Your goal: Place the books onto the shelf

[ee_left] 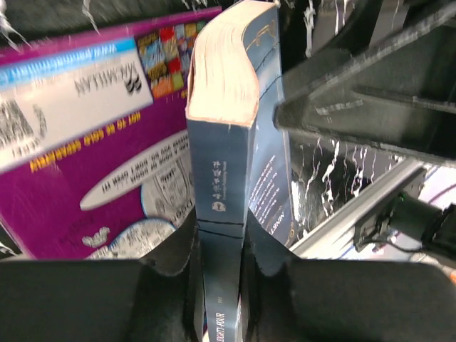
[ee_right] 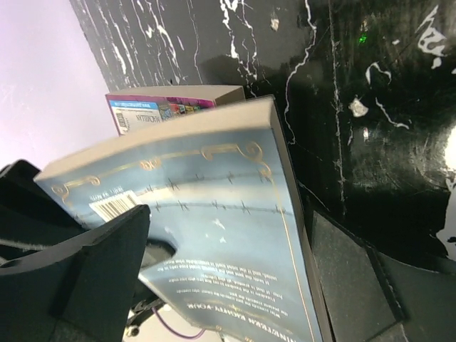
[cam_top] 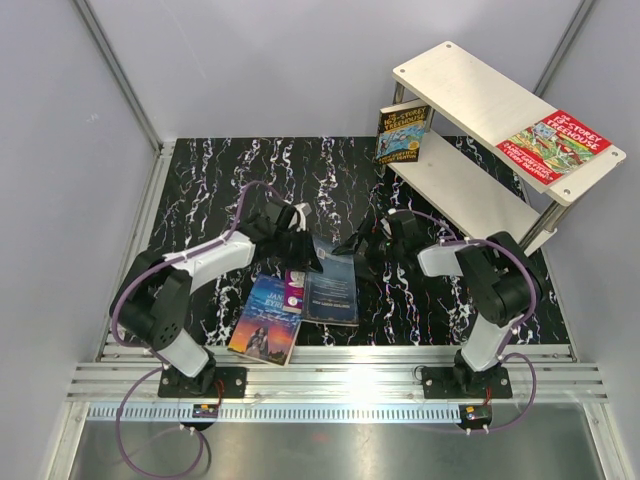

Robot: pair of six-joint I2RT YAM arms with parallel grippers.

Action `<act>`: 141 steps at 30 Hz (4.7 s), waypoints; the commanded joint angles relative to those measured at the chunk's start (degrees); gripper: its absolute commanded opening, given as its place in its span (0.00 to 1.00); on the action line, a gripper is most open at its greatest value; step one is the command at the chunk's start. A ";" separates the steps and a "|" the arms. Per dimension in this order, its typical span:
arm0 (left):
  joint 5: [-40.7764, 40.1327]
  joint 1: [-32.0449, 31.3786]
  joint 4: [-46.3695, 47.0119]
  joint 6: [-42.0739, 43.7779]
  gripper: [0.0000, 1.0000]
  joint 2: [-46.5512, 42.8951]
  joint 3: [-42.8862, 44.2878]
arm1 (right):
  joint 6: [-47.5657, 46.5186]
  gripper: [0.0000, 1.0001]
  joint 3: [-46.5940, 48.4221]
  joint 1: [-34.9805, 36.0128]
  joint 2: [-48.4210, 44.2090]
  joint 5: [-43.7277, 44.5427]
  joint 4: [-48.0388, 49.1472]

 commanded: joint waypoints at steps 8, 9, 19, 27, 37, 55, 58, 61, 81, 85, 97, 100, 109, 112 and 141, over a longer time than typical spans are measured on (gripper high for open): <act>14.00 0.21 1.35 -1.82 0.00 -8.12 5.83 | -9.46 1.00 1.54 1.33 -19.14 8.13 -26.15; 15.67 0.39 3.11 -3.23 0.00 -8.57 6.36 | -9.55 1.00 2.07 1.42 -20.99 8.13 -28.60; 28.43 5.13 40.10 -33.70 0.00 -10.25 3.14 | -6.04 1.00 5.50 1.33 -41.29 5.49 -31.97; 28.00 6.01 83.05 -67.39 0.00 -7.09 0.74 | -6.65 1.00 10.43 1.33 -51.50 9.53 -36.70; 31.42 6.01 85.50 -72.25 0.00 -10.15 5.23 | -11.04 1.00 14.64 1.33 -48.43 11.03 -41.02; 22.54 4.61 112.81 -89.12 0.00 -3.75 -5.59 | 3.19 1.00 10.16 1.33 -52.12 0.57 -17.99; 23.33 4.34 112.38 -88.86 0.00 -3.22 -4.44 | 3.19 0.87 10.34 1.33 -53.25 1.09 -18.87; 24.99 4.35 109.22 -86.84 0.00 -3.48 -4.00 | 2.40 0.51 10.69 1.33 -55.36 2.93 -22.64; 30.82 4.34 36.82 -39.85 0.99 -15.68 7.05 | -24.74 0.00 56.80 1.33 -47.56 38.25 -66.50; 22.04 4.35 10.28 -19.20 0.99 -17.72 13.21 | -32.55 0.00 75.67 1.33 -37.99 54.05 -73.00; 17.28 4.78 -4.42 -8.97 0.99 -21.41 13.84 | -51.65 0.00 99.51 -15.72 -15.29 74.09 -93.23; 16.66 4.96 -7.41 -7.04 0.99 -22.20 13.84 | -45.28 0.00 105.39 -18.25 -12.66 64.88 -96.64; 17.97 5.14 -6.63 -6.85 0.99 -22.55 12.69 | -29.42 0.00 84.95 -39.01 -26.28 40.90 -71.07; 18.06 5.22 -6.72 -6.33 0.99 -22.55 12.87 | -27.84 0.00 87.07 -42.78 -23.73 39.87 -73.02; 19.12 7.42 -0.39 -7.81 0.99 -21.59 7.69 | 4.16 0.11 58.77 -73.47 -20.30 -5.85 -50.68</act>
